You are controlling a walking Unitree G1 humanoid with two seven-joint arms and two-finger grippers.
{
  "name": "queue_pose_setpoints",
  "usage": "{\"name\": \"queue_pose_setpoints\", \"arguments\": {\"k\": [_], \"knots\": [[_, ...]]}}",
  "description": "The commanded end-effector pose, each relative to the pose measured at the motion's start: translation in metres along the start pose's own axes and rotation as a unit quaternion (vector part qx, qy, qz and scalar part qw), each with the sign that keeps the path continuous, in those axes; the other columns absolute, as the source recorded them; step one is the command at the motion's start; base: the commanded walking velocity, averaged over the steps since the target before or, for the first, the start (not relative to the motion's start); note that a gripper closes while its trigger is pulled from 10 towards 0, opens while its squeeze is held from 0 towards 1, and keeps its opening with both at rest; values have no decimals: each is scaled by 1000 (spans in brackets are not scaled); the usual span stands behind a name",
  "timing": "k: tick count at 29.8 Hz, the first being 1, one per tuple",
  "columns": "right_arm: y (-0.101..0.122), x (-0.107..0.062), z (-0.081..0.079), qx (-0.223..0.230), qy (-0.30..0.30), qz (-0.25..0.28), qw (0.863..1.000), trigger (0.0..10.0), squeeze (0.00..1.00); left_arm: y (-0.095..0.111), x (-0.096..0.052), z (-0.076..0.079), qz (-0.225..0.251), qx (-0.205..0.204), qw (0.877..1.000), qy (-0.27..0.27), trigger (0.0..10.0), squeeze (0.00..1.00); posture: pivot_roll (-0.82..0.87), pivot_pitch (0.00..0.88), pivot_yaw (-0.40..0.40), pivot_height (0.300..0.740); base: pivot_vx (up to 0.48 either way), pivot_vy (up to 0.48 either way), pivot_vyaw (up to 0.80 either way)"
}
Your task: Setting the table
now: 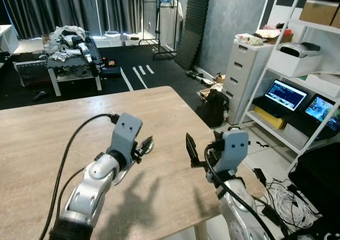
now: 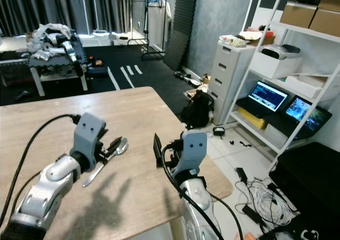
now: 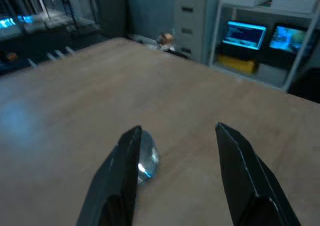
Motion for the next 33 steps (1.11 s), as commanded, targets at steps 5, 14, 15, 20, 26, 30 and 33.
{"name": "queue_pose_setpoints", "arguments": {"k": [5, 14, 15, 20, 26, 30, 33], "knots": [[1, -1, 24, -23, -36, -2, 999, 10000, 0, -7, -15, 6, 21, -18, 998, 51, 10000, 0, 34, 81, 62, 740, 0, 0, 0], [-6, -13, 92, -92, -95, -29, 991, 10000, 0, -10, -25, 0, 12, 14, 999, 49, 10000, 0, 20, 70, 75, 740, 0, 0, 0], [-7, -14, 96, -94, -97, -32, 990, 10000, 0, -12, -25, -4, 7, 13, 999, 51, 10000, 0, 18, 69, 75, 740, 0, 0, 0], [-11, -15, 96, -92, -93, -41, 991, 10000, 0, -16, -28, -13, -4, 21, 998, 66, 10000, 0, 19, 67, 71, 740, 0, 0, 0], [-23, -14, 74, -69, -66, -52, 994, 10000, 0, -15, -31, -27, -7, 25, 995, 94, 10000, 0, 30, 58, 61, 740, 0, 0, 0], [-26, -13, 77, -59, -73, -56, 994, 10000, 0, -16, -31, -28, -8, 27, 995, 93, 10000, 0, 27, 55, 60, 740, 0, 0, -297], [-27, -14, 79, -54, -79, -59, 994, 10000, 0, -16, -31, -27, -9, 27, 995, 93, 10000, 0, 27, 55, 60, 740, 0, 0, -663]]}}
Point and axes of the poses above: a point about 5 cm out from each wrist's last joint towards the gripper, its own x axis pointing out of the wrist towards the gripper, its own y axis along the axis of the wrist's last joint, z = x × y, the point moved 6 cm from there along x, pointing out of the wrist towards the gripper, and after that the axes turned 7 degrees about -x, right-handed, at the moved point
